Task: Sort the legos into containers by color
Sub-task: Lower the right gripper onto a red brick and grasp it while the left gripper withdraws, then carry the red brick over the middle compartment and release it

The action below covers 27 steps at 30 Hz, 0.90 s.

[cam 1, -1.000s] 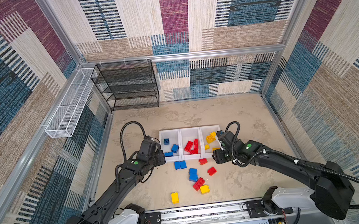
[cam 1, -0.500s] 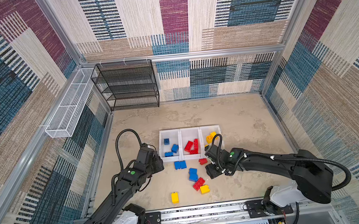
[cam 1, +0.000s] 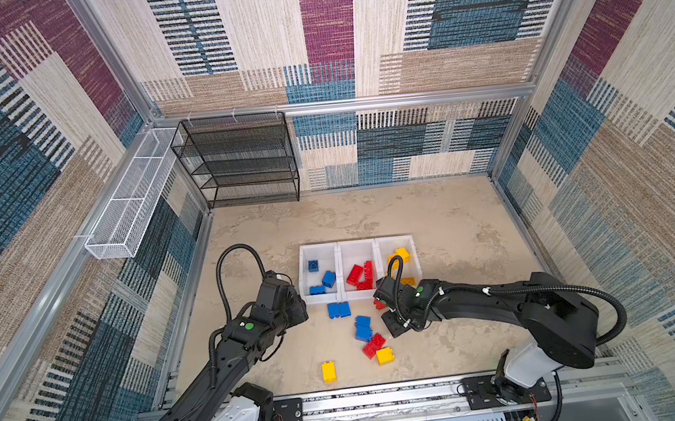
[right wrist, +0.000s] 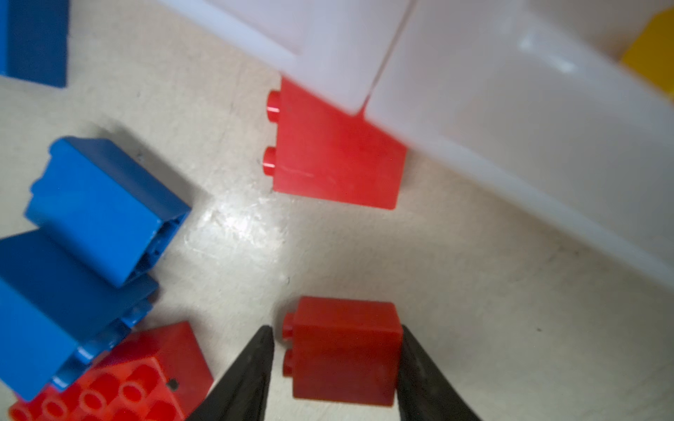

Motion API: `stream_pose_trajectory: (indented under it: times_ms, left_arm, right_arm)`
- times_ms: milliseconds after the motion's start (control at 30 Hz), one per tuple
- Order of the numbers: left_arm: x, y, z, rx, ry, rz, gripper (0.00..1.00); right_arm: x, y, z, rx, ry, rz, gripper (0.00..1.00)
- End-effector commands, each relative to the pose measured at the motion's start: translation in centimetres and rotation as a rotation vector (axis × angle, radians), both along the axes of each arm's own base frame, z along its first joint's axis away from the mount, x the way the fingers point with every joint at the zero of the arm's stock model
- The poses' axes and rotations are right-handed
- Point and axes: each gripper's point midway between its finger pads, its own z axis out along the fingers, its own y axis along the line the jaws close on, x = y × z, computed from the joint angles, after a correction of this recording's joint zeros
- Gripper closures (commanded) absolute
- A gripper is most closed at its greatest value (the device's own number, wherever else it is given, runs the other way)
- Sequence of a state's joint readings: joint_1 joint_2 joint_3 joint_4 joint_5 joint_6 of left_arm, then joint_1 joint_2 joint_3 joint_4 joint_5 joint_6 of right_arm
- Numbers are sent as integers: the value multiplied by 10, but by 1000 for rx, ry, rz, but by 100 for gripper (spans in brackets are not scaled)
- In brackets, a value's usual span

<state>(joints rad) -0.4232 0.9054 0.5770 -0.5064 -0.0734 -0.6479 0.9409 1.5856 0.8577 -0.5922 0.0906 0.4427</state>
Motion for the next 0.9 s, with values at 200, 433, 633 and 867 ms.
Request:
stream_pose_trajectory:
  times_ms: [200,433,633,867]
  left_arm:
    - [-4,1,-4,-5,16,9,38]
    - [-9,2,-3,-8,25,6,38]
    - [-16,1,-6,-36,30,4,38]
    - [-24,2,-6,-49,33,-2,38]
  right_arm:
    - [10,2,13,-11,-52,-12,60]
    - [52,54,82,121,-214,68,62]
    - [103,85,102,130,-302,95,62]
    - [135,89,88,120,-280,68,59]
